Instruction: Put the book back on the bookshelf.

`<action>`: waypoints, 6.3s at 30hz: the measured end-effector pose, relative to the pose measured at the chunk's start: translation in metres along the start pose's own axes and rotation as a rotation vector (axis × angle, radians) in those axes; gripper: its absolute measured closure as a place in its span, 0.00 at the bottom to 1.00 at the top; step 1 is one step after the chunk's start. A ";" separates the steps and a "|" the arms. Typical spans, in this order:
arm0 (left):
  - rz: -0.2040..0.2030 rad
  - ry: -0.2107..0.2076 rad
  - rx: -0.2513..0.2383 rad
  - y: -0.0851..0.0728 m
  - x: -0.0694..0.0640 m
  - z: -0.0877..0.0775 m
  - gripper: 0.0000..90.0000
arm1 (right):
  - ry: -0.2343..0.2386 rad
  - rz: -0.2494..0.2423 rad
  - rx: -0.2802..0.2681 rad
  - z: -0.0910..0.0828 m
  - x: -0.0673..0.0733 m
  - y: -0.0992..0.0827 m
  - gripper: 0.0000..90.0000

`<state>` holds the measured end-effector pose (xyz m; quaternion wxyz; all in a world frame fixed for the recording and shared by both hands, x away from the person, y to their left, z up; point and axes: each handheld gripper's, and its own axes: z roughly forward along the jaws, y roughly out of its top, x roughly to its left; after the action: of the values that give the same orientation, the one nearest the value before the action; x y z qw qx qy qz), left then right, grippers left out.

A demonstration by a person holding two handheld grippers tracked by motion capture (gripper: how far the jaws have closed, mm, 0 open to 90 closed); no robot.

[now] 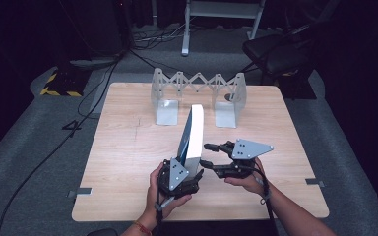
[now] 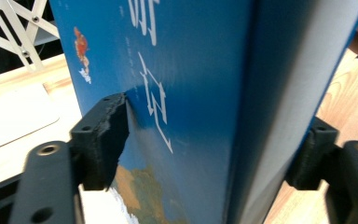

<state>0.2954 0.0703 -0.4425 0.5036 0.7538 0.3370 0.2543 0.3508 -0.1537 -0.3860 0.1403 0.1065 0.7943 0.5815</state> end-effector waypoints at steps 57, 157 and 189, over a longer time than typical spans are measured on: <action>-0.055 -0.441 -0.028 -0.001 0.065 -0.007 0.64 | 0.038 0.070 0.069 -0.034 -0.091 -0.048 0.35; 0.089 -0.399 0.003 0.026 0.069 0.023 0.51 | 0.159 -0.017 0.111 -0.094 -0.073 0.022 0.60; 0.079 -0.388 -0.018 0.035 0.071 0.047 0.43 | 0.218 -0.147 0.649 -0.035 -0.076 0.098 0.62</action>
<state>0.3835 0.0878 -0.4239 0.5552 0.7968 0.2017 0.1268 0.4101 -0.1808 -0.2752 0.0548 0.0254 0.9535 0.2951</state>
